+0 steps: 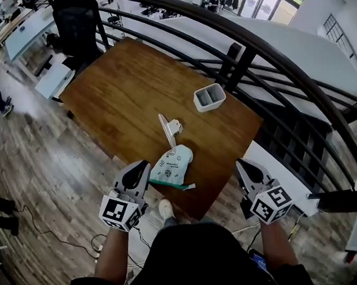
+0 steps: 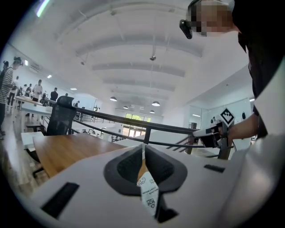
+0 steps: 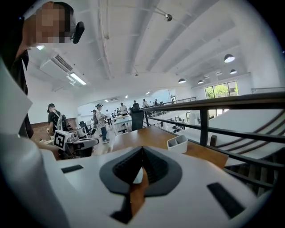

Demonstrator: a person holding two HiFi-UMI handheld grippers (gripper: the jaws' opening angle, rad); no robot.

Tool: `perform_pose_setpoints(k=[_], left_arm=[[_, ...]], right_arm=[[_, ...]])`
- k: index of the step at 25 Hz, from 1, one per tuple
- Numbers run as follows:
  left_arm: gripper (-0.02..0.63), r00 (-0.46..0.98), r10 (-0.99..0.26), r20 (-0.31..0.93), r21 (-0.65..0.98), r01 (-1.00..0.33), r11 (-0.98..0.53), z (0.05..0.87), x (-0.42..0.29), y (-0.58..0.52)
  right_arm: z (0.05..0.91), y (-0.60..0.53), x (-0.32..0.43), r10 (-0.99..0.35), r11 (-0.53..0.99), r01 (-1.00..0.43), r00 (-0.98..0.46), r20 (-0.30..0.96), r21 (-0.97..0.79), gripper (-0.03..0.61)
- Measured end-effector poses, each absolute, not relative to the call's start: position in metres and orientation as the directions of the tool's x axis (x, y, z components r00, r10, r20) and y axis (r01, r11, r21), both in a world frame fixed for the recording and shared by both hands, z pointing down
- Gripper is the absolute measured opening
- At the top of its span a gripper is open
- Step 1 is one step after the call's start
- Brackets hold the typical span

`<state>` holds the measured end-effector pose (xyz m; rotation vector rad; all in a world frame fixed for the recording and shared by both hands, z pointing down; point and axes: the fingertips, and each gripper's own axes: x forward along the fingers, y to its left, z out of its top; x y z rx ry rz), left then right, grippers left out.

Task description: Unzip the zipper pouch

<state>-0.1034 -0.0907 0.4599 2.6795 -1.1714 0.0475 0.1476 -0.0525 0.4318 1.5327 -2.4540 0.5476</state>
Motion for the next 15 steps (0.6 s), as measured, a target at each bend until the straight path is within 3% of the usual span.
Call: perform_pose_setpoints(k=[15], left_arm=[[0.015,0.501,-0.863,0.061,0.103,-0.863,-0.494,0.420,-0.069,0.020]], right_arm=[[0.416,0.035,0.210,-0.796,0.529,-0.824,-0.564,0.218,-0.200,-0.005]])
